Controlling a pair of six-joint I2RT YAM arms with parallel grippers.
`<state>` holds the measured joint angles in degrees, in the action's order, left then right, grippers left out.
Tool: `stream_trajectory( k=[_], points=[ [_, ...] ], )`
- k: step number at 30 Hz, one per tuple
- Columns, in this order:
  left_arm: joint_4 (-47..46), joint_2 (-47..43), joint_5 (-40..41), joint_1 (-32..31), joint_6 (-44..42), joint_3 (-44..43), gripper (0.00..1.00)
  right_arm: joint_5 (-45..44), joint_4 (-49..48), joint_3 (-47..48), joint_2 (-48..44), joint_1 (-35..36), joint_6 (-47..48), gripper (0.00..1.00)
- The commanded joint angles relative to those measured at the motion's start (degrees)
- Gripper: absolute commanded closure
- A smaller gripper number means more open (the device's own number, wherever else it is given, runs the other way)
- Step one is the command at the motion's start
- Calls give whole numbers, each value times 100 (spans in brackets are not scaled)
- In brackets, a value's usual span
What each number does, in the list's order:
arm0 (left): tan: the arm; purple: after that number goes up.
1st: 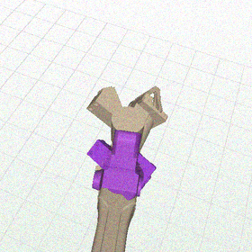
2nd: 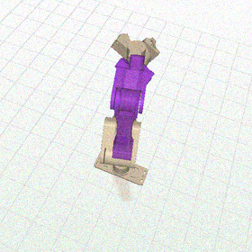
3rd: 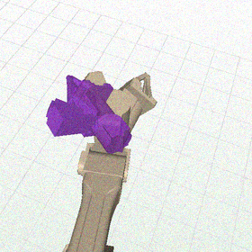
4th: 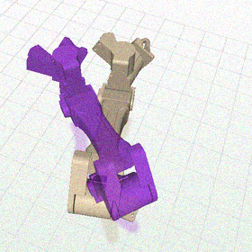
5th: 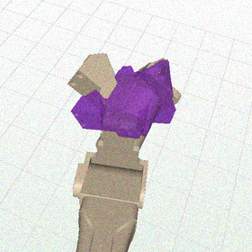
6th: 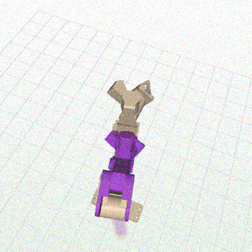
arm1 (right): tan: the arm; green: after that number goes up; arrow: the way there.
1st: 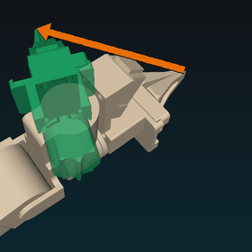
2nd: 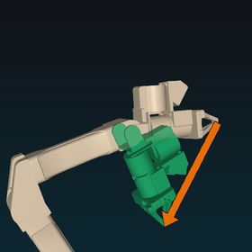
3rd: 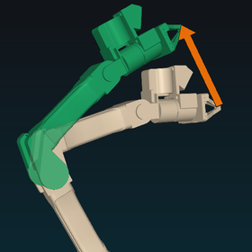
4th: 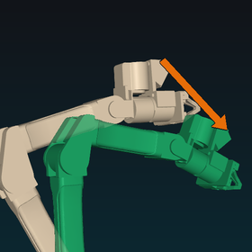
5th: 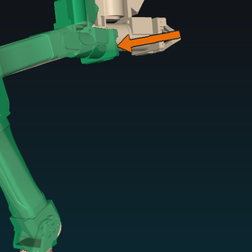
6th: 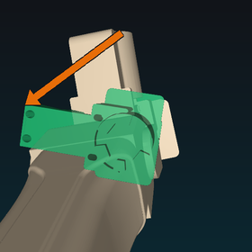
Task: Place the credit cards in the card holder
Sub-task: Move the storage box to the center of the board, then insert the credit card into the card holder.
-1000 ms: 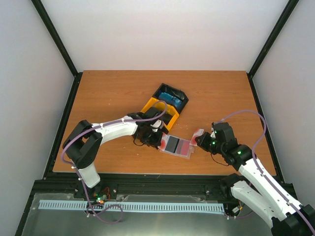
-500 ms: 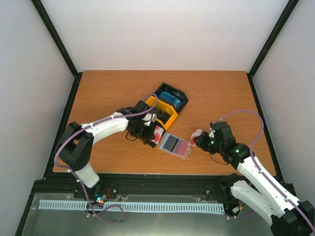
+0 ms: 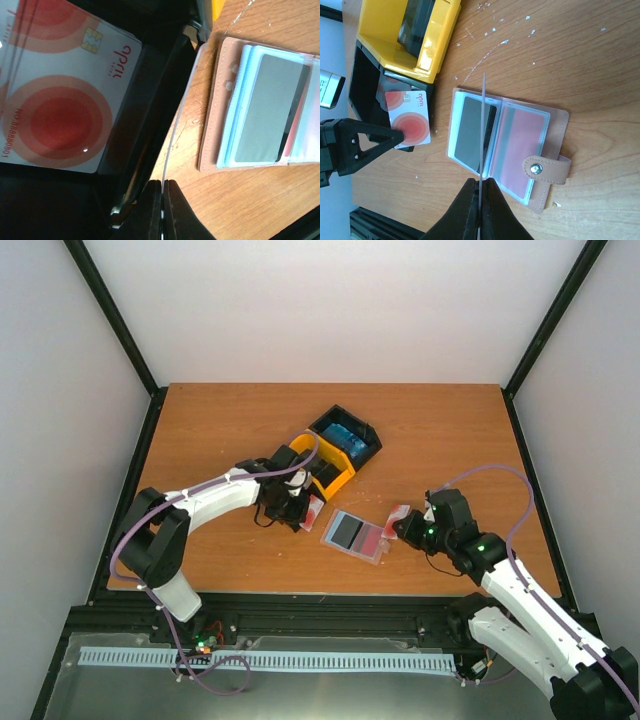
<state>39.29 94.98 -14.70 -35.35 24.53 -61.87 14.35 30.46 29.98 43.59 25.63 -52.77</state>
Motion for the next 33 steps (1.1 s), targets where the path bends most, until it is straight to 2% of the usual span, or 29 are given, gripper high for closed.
stream_trajectory(
  k=[1, 6, 10, 19, 27, 33],
  points=[
    [21, -155, -181, 73, -197, -12, 99, 90, -118, -51, -11, -31, 30, 97],
    [-901, -815, -2043, 64, -231, 409, 99, 419, -467, -284, 32, -35, 38, 97],
    [-1340, -824, -2698, -23, -32, 552, 99, 918, -888, -520, 344, -24, 85, 97],
    [-1617, 115, -2912, -418, -64, 259, 99, 986, -1151, -544, 1046, 146, 173, 97],
    [-1792, 694, -3004, -577, -162, 81, 99, 27, -1037, -497, 1462, 706, 27, 97],
    [-1898, 938, -2949, -595, -177, 93, 99, -452, -731, -598, 1542, 834, -146, 97]
  ],
)
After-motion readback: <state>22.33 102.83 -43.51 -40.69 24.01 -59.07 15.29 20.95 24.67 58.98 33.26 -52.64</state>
